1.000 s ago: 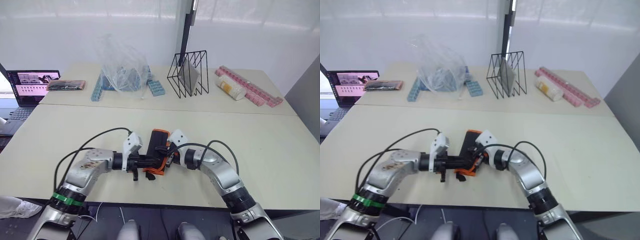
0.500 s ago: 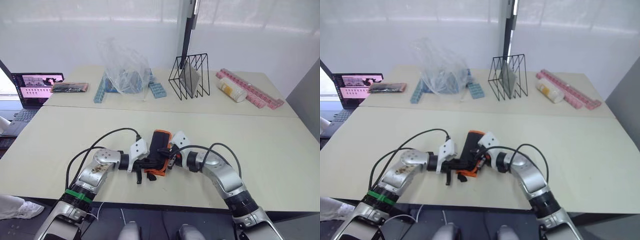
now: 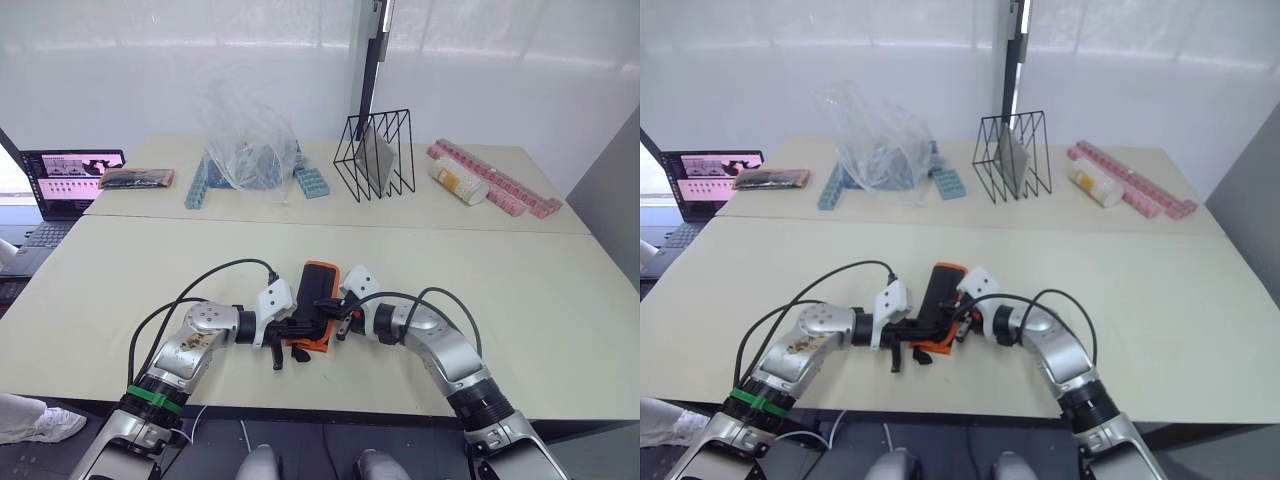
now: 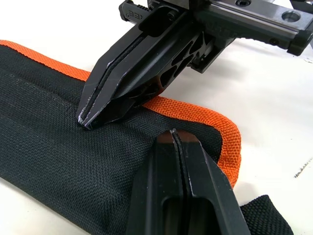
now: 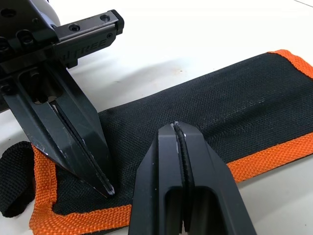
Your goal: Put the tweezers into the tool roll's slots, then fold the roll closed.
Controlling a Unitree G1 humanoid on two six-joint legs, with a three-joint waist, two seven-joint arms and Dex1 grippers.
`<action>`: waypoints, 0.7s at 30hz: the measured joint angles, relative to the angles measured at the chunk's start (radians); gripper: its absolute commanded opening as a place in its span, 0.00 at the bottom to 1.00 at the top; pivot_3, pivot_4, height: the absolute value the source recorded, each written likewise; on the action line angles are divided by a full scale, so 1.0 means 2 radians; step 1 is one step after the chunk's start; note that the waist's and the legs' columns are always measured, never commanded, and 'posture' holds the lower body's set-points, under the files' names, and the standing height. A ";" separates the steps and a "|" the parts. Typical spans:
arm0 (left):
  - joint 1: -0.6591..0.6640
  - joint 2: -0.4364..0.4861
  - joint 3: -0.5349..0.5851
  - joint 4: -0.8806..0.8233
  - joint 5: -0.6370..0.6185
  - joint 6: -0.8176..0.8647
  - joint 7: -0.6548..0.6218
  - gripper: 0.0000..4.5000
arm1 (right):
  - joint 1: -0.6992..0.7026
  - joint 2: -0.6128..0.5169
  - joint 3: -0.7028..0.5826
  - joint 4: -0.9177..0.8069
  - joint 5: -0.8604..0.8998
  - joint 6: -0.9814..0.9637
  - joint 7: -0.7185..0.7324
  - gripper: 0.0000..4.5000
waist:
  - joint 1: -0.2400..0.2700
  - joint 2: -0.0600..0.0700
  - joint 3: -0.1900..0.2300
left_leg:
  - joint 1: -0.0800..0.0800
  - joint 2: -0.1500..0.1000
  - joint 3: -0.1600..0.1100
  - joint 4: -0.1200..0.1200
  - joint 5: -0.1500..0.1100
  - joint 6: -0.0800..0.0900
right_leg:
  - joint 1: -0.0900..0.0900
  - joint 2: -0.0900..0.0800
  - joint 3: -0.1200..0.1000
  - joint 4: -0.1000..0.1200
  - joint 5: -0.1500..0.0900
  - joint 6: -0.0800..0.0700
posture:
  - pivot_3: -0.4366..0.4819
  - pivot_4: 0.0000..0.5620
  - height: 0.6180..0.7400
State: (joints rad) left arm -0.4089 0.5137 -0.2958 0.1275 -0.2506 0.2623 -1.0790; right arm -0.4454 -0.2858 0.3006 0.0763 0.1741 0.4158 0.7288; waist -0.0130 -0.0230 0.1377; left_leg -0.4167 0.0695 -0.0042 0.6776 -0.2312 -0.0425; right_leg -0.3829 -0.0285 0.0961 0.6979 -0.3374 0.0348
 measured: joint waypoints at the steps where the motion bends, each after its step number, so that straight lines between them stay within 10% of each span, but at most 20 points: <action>1: -0.001 0.000 0.000 0.000 0.001 0.000 0.000 0.00 | 0.000 0.000 0.000 0.000 0.001 0.000 0.000 0.00 | 0.000 0.000 0.000 | 0.000 0.000 0.000 0.000 0.000 0.000 | 0.000 0.000 0.000 0.000 0.000 0.000 | 0.48 0.27 0.54; 6: 0.000 0.000 0.002 0.003 0.003 0.000 -0.003 0.00 | 0.009 0.002 -0.003 -0.005 0.004 0.000 -0.002 0.00 | 0.012 -0.002 -0.002 | 0.006 0.007 0.021 -0.001 -0.003 0.001 | -0.008 0.004 0.015 0.001 0.000 -0.001 | 0.48 0.27 0.54; 21: -0.002 -0.002 0.009 0.014 0.010 -0.001 -0.001 0.00 | -0.053 0.036 -0.010 0.091 0.002 0.010 -0.019 0.00 | -0.003 -0.002 -0.003 | 0.009 0.006 0.016 0.000 -0.003 0.002 | -0.001 0.005 0.012 0.001 0.000 0.000 | 0.48 0.27 0.54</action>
State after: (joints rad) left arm -0.4125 0.5101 -0.2769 0.1558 -0.2312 0.2609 -1.0802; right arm -0.5516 -0.2131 0.2814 0.2582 0.1772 0.4351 0.6909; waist -0.0199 -0.0269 0.1311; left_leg -0.3978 0.0825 0.0272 0.6769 -0.2371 -0.0379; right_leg -0.3841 -0.0189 0.1210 0.7000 -0.3384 0.0347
